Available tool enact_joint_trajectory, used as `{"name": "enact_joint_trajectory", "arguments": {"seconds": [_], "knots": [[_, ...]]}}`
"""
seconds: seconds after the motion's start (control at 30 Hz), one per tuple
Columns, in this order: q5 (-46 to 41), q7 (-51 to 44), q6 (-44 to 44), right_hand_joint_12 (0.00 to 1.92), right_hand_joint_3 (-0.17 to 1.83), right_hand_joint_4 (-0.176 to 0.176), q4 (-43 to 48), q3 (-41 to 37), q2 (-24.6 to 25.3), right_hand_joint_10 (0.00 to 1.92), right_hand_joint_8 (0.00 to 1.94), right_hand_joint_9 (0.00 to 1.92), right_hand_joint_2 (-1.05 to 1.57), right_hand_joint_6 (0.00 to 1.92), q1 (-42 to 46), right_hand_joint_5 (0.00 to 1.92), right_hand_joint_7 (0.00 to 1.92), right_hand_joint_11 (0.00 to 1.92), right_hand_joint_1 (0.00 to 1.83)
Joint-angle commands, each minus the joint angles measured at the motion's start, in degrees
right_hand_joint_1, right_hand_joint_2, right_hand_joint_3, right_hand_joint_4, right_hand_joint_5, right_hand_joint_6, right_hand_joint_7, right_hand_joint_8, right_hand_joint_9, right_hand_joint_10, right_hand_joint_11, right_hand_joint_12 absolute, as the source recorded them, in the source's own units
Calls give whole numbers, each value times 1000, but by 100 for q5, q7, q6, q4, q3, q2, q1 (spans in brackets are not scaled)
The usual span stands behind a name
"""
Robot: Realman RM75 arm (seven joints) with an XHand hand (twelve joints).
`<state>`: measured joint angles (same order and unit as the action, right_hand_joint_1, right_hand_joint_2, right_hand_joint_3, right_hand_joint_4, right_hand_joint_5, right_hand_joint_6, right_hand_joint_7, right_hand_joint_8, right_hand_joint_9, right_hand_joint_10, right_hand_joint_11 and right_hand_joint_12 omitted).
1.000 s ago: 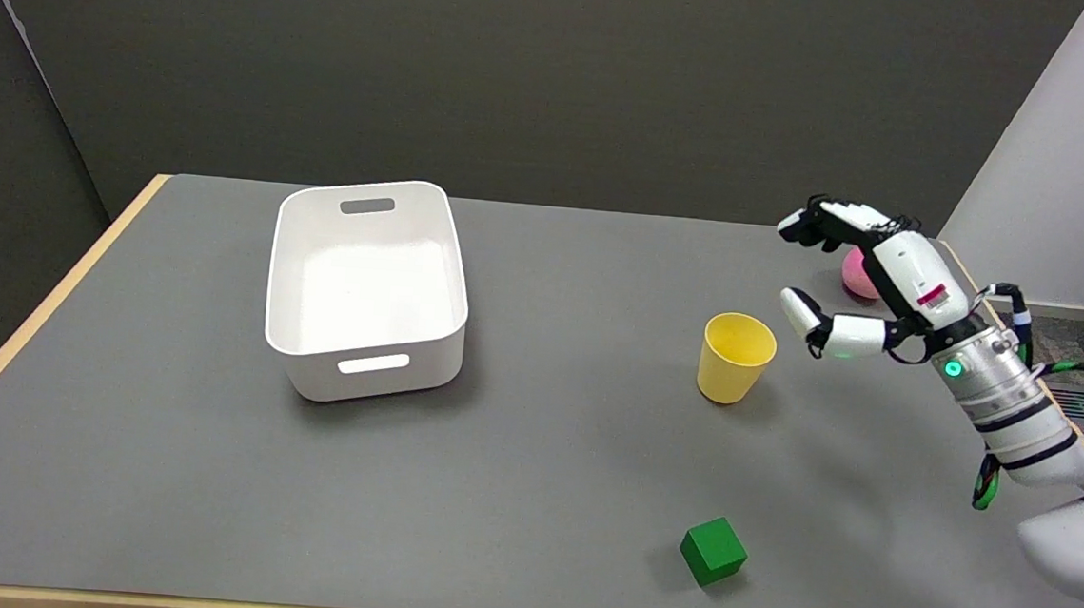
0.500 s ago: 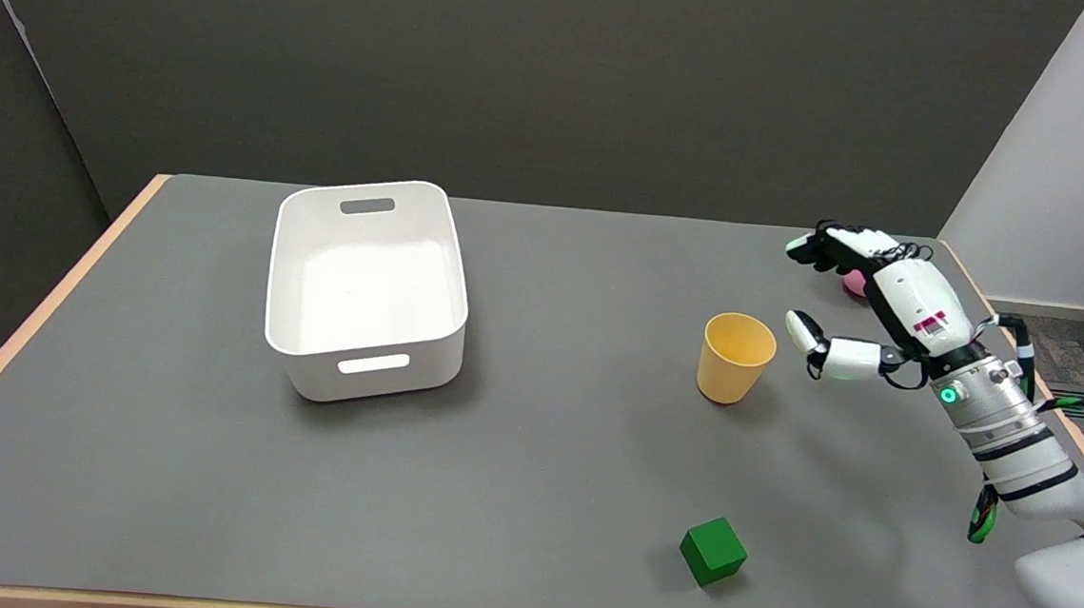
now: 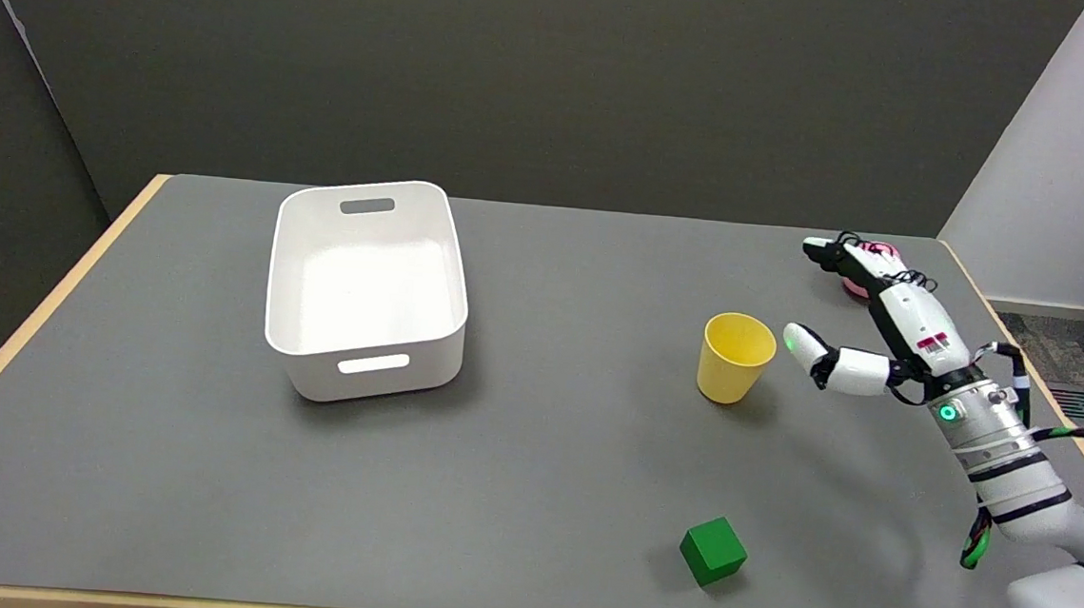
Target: Pick up the cup.
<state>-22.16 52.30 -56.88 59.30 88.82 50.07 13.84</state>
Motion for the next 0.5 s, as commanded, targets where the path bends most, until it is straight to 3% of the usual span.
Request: {"name": "enact_joint_trajectory", "arguments": {"seconds": [0.03, 0.3, 0.5], "knots": [[-1070, 2913, -637, 1153, 814, -85, -728, 1085, 85, 740, 357, 143, 645, 408, -489, 195, 254, -1, 355], [-1021, 3276, -417, 1057, 930, -106, -998, 1562, 116, 685, 384, 95, 584, 416, -774, 125, 178, 0, 264], [-990, 3276, -145, 1133, 811, -98, -1387, 1857, 267, 693, 323, 121, 622, 367, -1075, 154, 225, 6, 305]]}}
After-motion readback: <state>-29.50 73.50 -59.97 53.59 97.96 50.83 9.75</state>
